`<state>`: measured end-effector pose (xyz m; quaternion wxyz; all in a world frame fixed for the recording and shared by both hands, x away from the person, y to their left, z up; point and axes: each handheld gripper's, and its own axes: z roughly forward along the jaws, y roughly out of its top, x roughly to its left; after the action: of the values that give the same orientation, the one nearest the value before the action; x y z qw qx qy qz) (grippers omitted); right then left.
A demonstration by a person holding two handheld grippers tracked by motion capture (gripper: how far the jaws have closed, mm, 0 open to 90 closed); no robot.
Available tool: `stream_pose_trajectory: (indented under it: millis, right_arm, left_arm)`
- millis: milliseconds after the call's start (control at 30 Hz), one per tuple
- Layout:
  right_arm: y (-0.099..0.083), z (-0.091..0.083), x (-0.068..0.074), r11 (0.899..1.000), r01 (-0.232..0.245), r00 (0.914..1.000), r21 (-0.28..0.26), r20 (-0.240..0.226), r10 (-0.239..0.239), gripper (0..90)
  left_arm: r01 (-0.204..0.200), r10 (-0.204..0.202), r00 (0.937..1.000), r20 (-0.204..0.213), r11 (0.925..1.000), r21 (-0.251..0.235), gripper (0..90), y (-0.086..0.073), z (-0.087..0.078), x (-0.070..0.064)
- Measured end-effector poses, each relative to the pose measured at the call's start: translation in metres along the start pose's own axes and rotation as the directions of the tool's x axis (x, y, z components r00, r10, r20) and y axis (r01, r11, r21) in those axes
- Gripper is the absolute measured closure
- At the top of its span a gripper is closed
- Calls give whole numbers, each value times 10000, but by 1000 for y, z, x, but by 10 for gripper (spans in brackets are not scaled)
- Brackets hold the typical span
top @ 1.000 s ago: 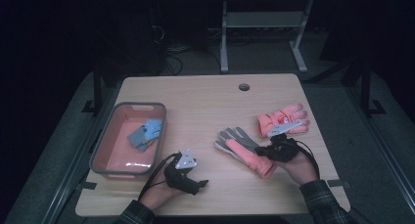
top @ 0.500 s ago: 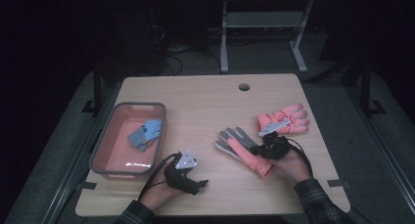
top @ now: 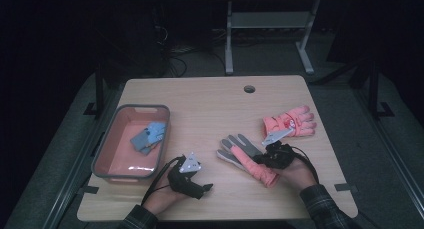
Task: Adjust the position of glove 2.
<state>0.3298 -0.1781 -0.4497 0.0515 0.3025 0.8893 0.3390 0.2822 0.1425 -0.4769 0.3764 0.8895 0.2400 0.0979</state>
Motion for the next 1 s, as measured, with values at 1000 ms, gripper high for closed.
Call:
stream_pose_trajectory:
  millis: [1000]
  right_arm:
    - [15, -18, 22, 9940, 266, 9985, -1061, -448, -315, 899]
  left_arm:
    - [-31, 31, 10000, -35, 10000, -29, 124, 0, 0, 0]
